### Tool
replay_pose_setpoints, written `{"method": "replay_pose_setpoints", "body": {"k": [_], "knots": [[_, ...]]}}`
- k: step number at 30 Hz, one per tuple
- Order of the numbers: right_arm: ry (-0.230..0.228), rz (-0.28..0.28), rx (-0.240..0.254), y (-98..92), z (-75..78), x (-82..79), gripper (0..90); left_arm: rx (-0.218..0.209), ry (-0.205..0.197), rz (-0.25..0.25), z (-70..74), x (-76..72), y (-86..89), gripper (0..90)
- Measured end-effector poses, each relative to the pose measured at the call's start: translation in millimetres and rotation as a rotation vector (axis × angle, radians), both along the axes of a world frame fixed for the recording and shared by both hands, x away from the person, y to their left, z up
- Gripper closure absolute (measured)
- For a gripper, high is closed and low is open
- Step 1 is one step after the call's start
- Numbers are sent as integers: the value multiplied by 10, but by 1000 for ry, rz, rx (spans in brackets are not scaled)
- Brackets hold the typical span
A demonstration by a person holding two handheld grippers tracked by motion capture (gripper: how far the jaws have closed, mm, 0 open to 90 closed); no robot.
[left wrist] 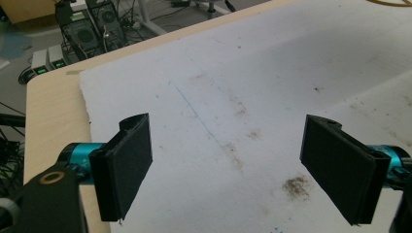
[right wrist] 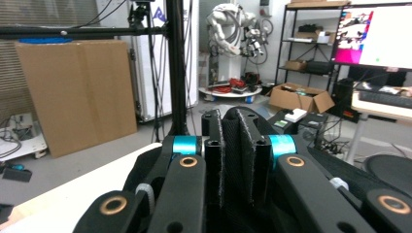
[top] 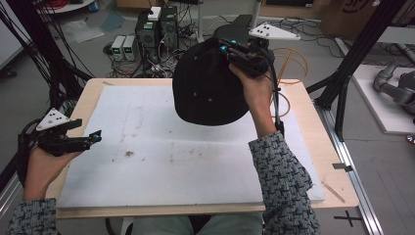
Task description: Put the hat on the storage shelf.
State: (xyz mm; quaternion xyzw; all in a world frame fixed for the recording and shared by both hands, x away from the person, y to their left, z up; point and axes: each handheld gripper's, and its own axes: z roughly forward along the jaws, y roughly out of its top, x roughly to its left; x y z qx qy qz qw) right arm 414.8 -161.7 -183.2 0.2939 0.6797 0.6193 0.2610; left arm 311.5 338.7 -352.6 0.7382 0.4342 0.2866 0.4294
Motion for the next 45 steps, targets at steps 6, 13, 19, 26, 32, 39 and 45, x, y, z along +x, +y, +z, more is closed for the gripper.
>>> {"method": "replay_pose_setpoints", "body": {"k": [6, 13, 19, 26, 32, 39, 45], "knots": [[-25, -24, 12, -95, 124, -16, 829, 0, 2, 1, -1, 2, 5, 194], [-35, -50, 34, -224, 218, -4, 829, -1, 2, 0, -4, 3, 7, 194], [-44, -78, 48, -355, 274, -7, 829, 3, 5, 1, -13, 7, 9, 194], [-55, -111, 72, -532, 338, -10, 829, 3, 5, -1, -20, 12, 3, 194], [-70, -143, 84, -671, 377, -2, 829, 3, 9, -2, -27, 14, 1, 194], [-93, -174, 97, -814, 395, 35, 829, 5, 13, -4, -38, 20, -4, 194], [-90, -214, 109, -944, 389, 83, 829, 6, 12, -4, -37, 18, -1, 194]]}}
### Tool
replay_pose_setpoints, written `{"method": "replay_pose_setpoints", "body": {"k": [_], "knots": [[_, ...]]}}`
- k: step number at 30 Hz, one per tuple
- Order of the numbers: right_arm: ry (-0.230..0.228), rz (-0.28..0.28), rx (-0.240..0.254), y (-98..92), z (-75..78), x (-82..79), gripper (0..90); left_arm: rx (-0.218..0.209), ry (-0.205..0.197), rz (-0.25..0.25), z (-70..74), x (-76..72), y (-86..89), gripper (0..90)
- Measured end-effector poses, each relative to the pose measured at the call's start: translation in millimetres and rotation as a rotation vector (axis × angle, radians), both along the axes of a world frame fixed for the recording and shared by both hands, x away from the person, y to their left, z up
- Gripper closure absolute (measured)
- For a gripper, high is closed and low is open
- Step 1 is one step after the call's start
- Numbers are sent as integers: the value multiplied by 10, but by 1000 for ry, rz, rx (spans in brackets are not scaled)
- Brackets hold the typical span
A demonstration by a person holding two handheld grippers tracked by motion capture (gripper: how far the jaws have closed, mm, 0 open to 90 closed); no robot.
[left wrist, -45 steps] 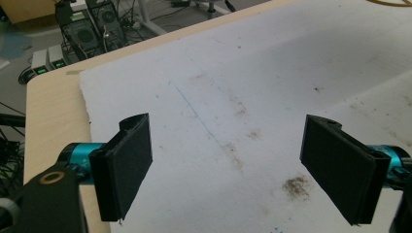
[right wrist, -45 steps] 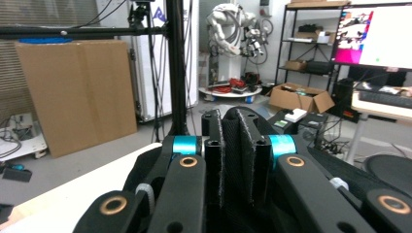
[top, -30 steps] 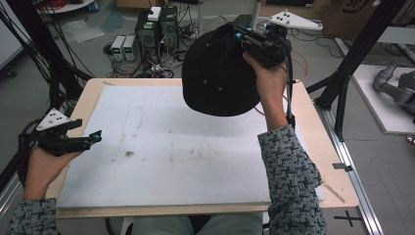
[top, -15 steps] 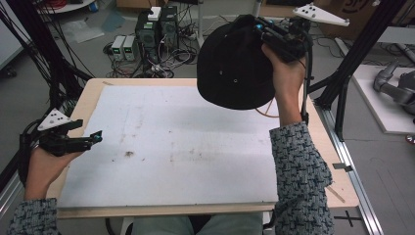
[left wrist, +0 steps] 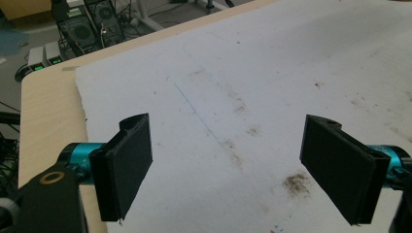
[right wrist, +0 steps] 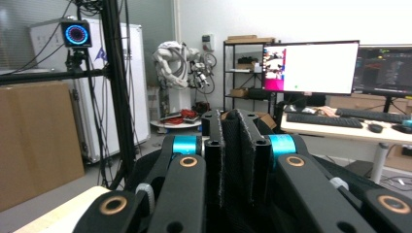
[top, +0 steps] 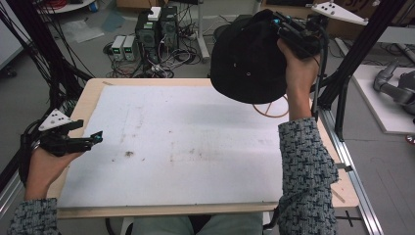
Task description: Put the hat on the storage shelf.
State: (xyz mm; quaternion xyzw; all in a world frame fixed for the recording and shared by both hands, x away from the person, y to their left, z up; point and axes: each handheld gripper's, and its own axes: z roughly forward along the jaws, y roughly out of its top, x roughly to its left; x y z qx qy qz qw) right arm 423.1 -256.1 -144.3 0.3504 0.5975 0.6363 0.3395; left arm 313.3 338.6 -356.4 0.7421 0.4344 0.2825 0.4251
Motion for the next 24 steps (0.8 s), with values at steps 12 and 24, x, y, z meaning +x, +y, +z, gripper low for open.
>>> {"method": "replay_pose_setpoints", "body": {"k": [12, 24], "knots": [[10, -79, -11, -210, -4, 140, 829, -3, 3, 4, -8, -2, 17, 195], [39, -135, 20, -426, -72, 344, 829, 5, -1, 2, -14, -15, -6, 195]]}}
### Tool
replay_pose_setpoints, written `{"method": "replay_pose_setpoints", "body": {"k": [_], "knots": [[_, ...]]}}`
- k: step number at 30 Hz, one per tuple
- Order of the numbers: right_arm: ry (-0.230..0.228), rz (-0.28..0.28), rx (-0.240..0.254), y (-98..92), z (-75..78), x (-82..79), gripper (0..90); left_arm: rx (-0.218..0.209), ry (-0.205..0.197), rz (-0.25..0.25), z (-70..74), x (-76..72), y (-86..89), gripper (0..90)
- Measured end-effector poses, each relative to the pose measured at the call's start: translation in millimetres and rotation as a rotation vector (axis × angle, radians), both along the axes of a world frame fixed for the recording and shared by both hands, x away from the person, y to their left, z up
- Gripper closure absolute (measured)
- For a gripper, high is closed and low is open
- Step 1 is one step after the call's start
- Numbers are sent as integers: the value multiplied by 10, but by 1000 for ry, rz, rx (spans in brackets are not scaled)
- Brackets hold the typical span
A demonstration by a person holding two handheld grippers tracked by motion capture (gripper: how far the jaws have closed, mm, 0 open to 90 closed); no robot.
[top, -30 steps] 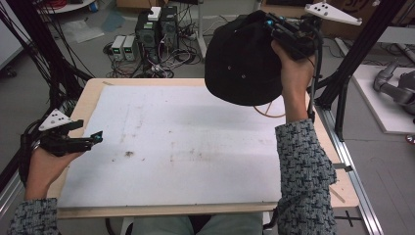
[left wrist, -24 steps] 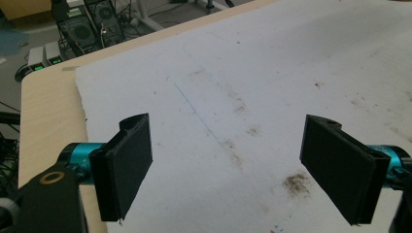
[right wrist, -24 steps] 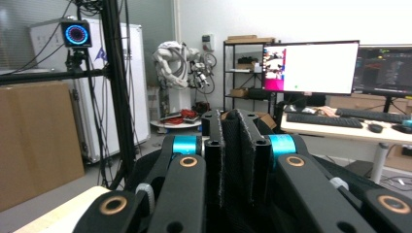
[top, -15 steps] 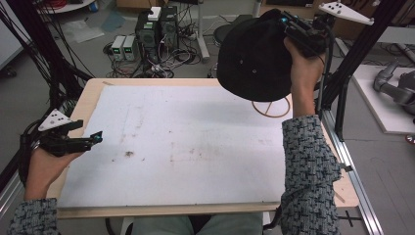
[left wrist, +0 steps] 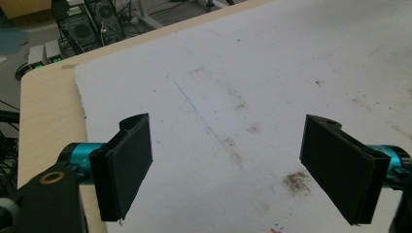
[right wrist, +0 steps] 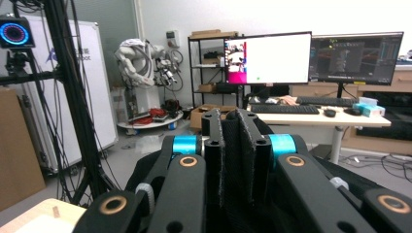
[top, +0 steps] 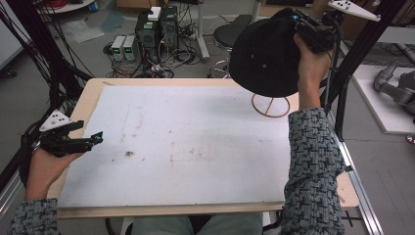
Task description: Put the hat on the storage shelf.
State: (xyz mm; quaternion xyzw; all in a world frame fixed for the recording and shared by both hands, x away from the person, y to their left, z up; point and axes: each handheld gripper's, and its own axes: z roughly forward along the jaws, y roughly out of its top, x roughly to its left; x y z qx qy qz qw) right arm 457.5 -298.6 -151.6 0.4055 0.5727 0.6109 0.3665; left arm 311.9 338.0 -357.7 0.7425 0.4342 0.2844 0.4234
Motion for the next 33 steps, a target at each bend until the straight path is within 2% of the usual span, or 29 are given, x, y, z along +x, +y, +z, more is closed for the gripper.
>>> {"method": "replay_pose_setpoints", "body": {"k": [9, 18, 25, 29, 33], "knots": [[35, -27, 35, -145, -109, 173, 827, 2, -21, 2, 41, -81, -28, 197], [78, -52, 63, -237, -244, 341, 826, 15, -22, 7, 60, -136, -1, 198], [119, -71, 28, -246, -337, 446, 824, 16, -19, 2, 57, -125, -9, 198], [137, -68, 39, -250, -381, 510, 824, 15, -19, -3, 55, -115, -22, 198], [163, -81, 28, -260, -427, 559, 821, 16, -16, -4, 48, -108, -17, 198]]}}
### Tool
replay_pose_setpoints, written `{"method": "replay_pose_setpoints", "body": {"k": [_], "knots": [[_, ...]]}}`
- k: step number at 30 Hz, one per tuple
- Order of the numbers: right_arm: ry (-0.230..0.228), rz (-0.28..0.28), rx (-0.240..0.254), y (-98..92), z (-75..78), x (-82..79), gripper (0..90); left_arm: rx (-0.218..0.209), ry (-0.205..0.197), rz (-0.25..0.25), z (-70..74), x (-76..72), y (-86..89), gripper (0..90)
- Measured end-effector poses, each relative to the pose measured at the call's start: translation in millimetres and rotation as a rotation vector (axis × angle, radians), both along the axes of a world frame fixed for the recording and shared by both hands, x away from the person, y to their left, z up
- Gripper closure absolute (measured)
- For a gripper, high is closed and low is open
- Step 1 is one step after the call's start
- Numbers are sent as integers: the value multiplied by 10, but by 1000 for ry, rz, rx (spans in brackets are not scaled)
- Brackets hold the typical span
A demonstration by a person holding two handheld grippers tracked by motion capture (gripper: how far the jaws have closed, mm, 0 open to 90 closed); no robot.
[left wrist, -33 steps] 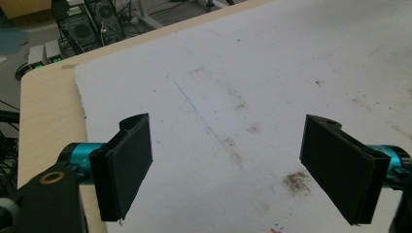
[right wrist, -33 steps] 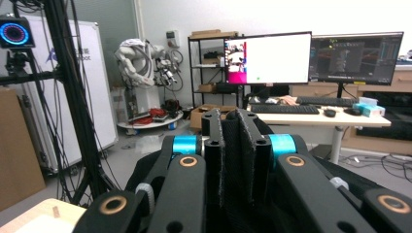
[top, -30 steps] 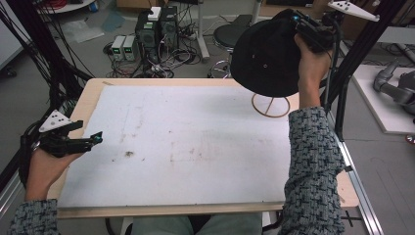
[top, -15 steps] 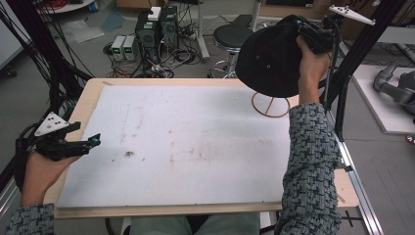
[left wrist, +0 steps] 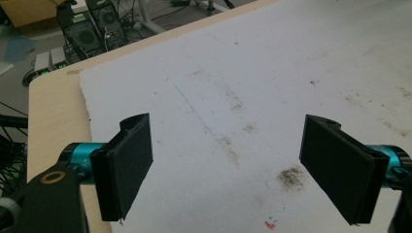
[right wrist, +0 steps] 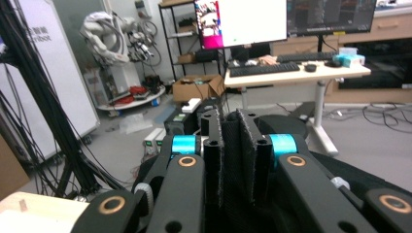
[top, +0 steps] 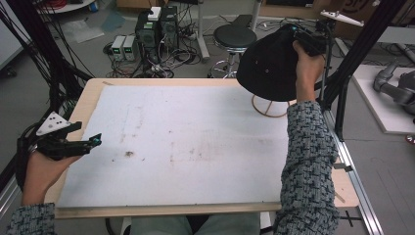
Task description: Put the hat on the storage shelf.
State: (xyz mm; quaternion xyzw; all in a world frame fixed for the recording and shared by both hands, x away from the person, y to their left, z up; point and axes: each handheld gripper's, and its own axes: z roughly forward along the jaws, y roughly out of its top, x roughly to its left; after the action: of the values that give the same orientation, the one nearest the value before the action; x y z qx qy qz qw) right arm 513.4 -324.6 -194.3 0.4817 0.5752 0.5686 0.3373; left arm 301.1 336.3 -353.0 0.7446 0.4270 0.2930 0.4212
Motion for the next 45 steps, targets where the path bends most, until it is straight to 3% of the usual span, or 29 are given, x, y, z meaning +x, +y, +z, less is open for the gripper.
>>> {"method": "replay_pose_setpoints", "body": {"k": [23, 45], "knots": [[123, -27, -12, -90, -179, 120, 817, 5, 7, -7, -17, 12, -34, 199], [141, -12, -1, -96, -212, 141, 729, 6, 9, -11, -21, 18, -27, 199]]}}
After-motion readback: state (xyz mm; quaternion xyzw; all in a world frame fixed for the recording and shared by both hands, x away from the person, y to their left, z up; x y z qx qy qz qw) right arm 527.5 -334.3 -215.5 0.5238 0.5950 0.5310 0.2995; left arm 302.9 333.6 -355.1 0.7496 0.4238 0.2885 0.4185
